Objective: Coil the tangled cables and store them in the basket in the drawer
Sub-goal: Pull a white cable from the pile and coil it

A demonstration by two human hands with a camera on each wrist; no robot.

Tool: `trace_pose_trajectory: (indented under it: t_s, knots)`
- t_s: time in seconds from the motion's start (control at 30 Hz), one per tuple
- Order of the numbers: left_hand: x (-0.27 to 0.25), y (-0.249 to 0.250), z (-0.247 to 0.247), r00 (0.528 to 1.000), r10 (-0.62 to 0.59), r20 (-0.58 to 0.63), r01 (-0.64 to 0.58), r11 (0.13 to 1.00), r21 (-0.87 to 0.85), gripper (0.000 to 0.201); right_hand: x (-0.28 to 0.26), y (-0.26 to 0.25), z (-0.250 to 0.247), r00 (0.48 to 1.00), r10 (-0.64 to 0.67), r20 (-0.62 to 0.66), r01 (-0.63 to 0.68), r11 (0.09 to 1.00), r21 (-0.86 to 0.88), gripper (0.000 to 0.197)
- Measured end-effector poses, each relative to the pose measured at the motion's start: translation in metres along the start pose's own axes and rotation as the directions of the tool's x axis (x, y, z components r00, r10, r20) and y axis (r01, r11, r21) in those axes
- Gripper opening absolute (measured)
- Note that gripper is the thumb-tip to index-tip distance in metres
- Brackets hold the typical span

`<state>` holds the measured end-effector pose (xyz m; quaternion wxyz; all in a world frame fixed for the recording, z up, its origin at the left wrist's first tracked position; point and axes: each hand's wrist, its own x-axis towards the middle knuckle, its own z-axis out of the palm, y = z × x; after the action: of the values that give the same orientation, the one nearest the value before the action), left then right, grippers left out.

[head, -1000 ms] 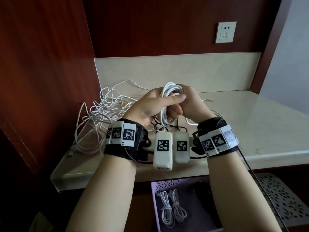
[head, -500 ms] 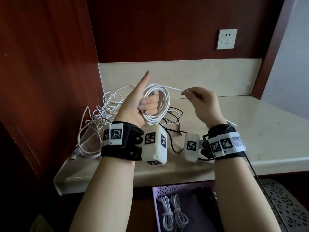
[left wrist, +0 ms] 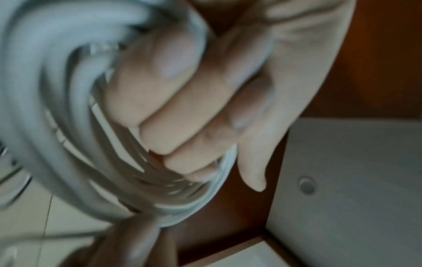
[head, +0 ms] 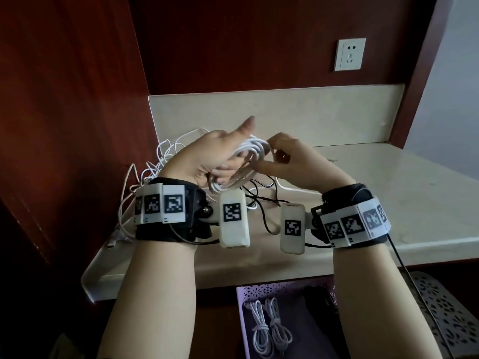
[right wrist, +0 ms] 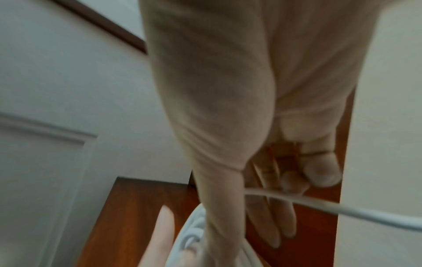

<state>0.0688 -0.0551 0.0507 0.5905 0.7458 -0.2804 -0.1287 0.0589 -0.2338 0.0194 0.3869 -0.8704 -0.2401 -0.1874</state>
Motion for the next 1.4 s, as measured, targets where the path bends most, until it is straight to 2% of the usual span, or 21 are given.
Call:
trace_pose_trajectory:
  t_s: [0.07, 0.1, 0.17, 0.2, 0.23, 0.3, 0.37, 0.4, 0.5, 0.57, 0.67, 0.73, 0.77, 0.83, 0.93, 1.0, 1.07, 1.17, 1.27, 1.33, 1.4]
  knots:
    - [-0.001, -0.003, -0.008, 0.998, 0.037, 0.053, -0.022, 0.966, -0.257, 0.054, -0.001, 0.002, -0.001, 1.000, 0.006, -0.013, -0.005, 0.995, 0.097, 0.013]
    - [-0.001, -0.004, -0.014, 0.994, 0.067, 0.086, -0.026, 0.912, -0.409, 0.054, 0.000, 0.005, -0.001, 1.000, 0.011, -0.015, -0.009, 0.994, 0.111, 0.011]
    - [0.001, -0.004, -0.023, 0.976, 0.170, 0.135, -0.037, 0.744, -0.668, 0.059, 0.002, 0.010, 0.004, 0.999, 0.042, 0.004, -0.042, 0.991, 0.124, 0.009]
    - [0.003, -0.004, -0.027, 0.973, 0.207, 0.106, -0.059, 0.658, -0.751, 0.062, 0.004, 0.012, 0.008, 0.998, 0.065, 0.024, -0.068, 0.985, 0.157, 0.010]
    - [0.006, -0.004, -0.029, 0.976, 0.213, 0.035, -0.098, 0.583, -0.806, 0.061, 0.004, 0.013, 0.011, 0.995, 0.096, 0.040, -0.102, 0.976, 0.191, 0.010]
    - [0.009, -0.003, -0.030, 0.968, 0.179, -0.175, -0.235, 0.416, -0.878, 0.046, 0.006, 0.016, 0.017, 0.986, 0.164, 0.033, -0.167, 0.972, 0.166, 0.006]
    - [0.010, -0.003, -0.029, 0.907, 0.131, -0.401, -0.422, 0.260, -0.868, 0.035, 0.006, 0.017, 0.018, 0.985, 0.172, -0.002, -0.172, 0.984, 0.050, 0.003]
    - [0.011, -0.004, -0.030, 0.866, 0.084, -0.494, -0.499, 0.237, -0.834, 0.034, 0.006, 0.017, 0.018, 0.987, 0.158, -0.013, -0.158, 0.987, 0.004, 0.006]
    - [0.012, -0.003, -0.031, 0.757, -0.067, -0.650, -0.615, 0.264, -0.743, 0.037, 0.004, 0.011, 0.016, 0.990, 0.134, 0.038, -0.131, 0.988, -0.083, 0.017]
    - [0.014, -0.004, -0.027, 0.685, -0.134, -0.716, -0.645, 0.346, -0.681, 0.038, 0.002, 0.003, 0.014, 0.984, 0.144, 0.103, -0.126, 0.977, -0.170, 0.021]
    - [0.022, -0.013, -0.021, 0.600, -0.157, -0.784, -0.586, 0.581, -0.565, 0.035, -0.003, -0.010, 0.008, 0.980, 0.136, 0.147, -0.101, 0.970, -0.222, 0.023]
    - [0.027, -0.018, -0.013, 0.579, -0.078, -0.812, -0.461, 0.789, -0.405, 0.032, -0.005, -0.018, 0.005, 0.983, 0.081, 0.167, -0.044, 0.976, -0.215, 0.021]
    - [0.029, -0.019, -0.008, 0.586, -0.019, -0.810, -0.384, 0.874, -0.298, 0.031, -0.006, -0.021, 0.006, 0.982, 0.052, 0.184, -0.014, 0.979, -0.202, 0.020]
    - [0.031, -0.020, 0.007, 0.636, 0.108, -0.764, -0.264, 0.961, -0.084, 0.027, -0.005, -0.023, 0.008, 0.978, -0.002, 0.210, 0.036, 0.986, -0.161, 0.017]
    - [0.034, -0.023, 0.020, 0.763, 0.238, -0.601, -0.101, 0.962, 0.253, 0.020, -0.003, -0.021, 0.007, 0.994, -0.065, 0.089, 0.077, 0.988, -0.134, 0.007]
    - [0.033, -0.026, 0.023, 0.853, 0.225, -0.470, -0.009, 0.908, 0.418, 0.026, -0.004, -0.019, 0.001, 0.997, -0.070, -0.044, 0.062, 0.987, -0.151, 0.008]
    - [0.031, -0.027, 0.024, 0.914, 0.176, -0.365, 0.002, 0.899, 0.437, 0.036, -0.004, -0.016, -0.003, 0.990, -0.054, -0.132, 0.030, 0.983, -0.184, 0.018]
    - [0.024, -0.027, 0.022, 0.970, 0.089, -0.228, 0.001, 0.929, 0.370, 0.056, -0.005, -0.012, -0.007, 0.980, -0.047, -0.194, 0.014, 0.986, -0.166, 0.031]
    - [0.017, -0.025, 0.014, 0.993, -0.010, -0.115, 0.041, 0.962, 0.271, 0.074, -0.005, -0.006, -0.012, 0.975, -0.002, -0.220, 0.005, 1.000, 0.013, 0.029]
    - [0.013, -0.022, 0.010, 0.997, -0.074, 0.013, 0.070, 0.981, 0.178, 0.086, -0.005, -0.002, -0.013, 0.988, 0.022, -0.155, -0.004, 0.993, 0.115, 0.035]
    - [0.011, -0.018, 0.009, 0.978, -0.130, 0.163, 0.125, 0.991, 0.043, 0.084, -0.007, 0.001, -0.011, 1.000, 0.014, -0.017, -0.011, 0.986, 0.164, 0.034]
